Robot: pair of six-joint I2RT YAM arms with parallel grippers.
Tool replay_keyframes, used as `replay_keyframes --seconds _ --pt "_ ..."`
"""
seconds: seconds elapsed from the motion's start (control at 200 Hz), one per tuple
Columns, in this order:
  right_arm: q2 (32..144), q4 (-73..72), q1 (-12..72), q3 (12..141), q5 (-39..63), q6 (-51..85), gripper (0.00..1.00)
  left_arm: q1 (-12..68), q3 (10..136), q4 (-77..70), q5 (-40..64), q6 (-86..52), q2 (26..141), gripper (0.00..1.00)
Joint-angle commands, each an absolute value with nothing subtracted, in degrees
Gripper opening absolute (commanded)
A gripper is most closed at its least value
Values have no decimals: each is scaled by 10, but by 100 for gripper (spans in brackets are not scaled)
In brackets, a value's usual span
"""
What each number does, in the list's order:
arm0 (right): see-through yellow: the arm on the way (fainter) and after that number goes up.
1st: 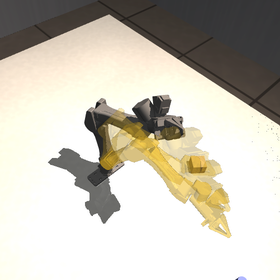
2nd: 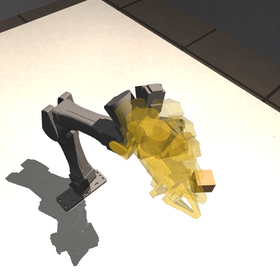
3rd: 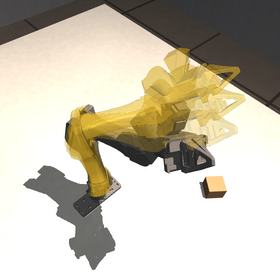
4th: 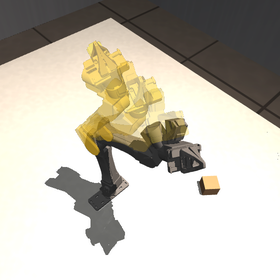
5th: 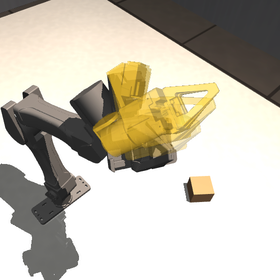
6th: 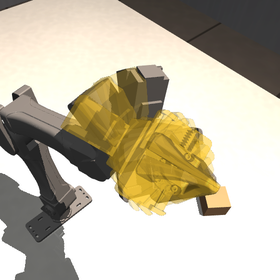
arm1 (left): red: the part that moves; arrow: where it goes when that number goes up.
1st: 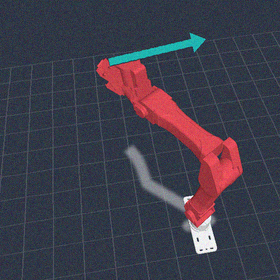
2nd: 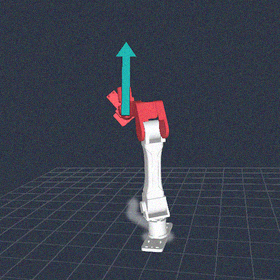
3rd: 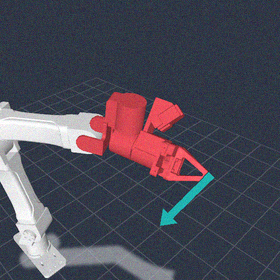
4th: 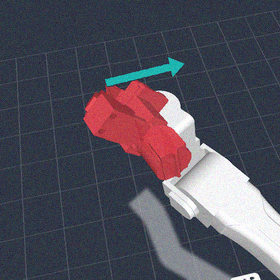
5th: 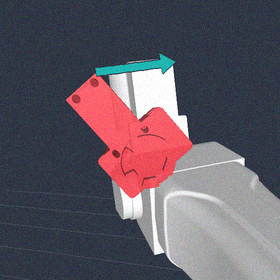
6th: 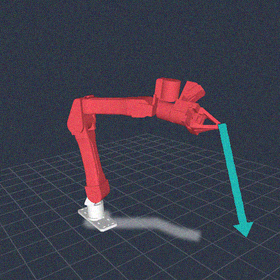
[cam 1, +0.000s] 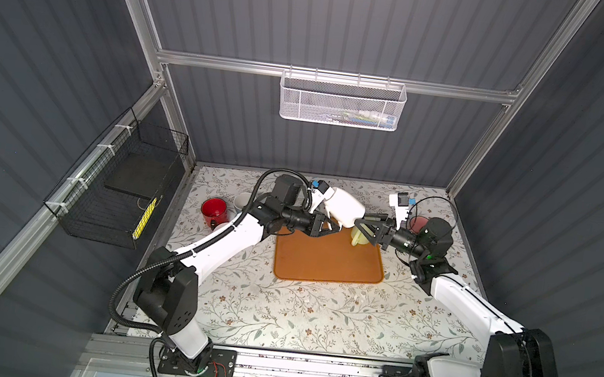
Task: Turn the mug right side up
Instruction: Place the mug at the top-right of the table.
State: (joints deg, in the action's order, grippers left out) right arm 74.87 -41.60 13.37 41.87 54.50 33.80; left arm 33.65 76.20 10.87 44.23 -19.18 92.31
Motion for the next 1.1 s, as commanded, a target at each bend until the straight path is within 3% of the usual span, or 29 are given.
replay_keyframes --seconds 0.0,0.2,0.425,0.625,0.735,0.85,0.961,1.096 --pt "770 -490 144 437 559 373 56 332 761 44 488 -207 895 0" --pt "818 -595 156 446 568 440 44 332 752 19 502 -226 901 0" --pt "811 -550 176 469 559 406 33 332 749 21 505 -226 910 0" --pt "824 -572 184 475 561 428 16 332 748 13 504 -230 917 0" --pt "834 -585 185 478 564 440 0 332 745 12 503 -231 916 0" --pt "833 -585 185 483 559 443 0 332 740 14 490 -230 908 1" --pt "828 -568 185 488 555 437 0 332 742 31 466 -219 900 15" --pt "817 -553 185 484 546 429 0 332 742 44 438 -210 894 55"
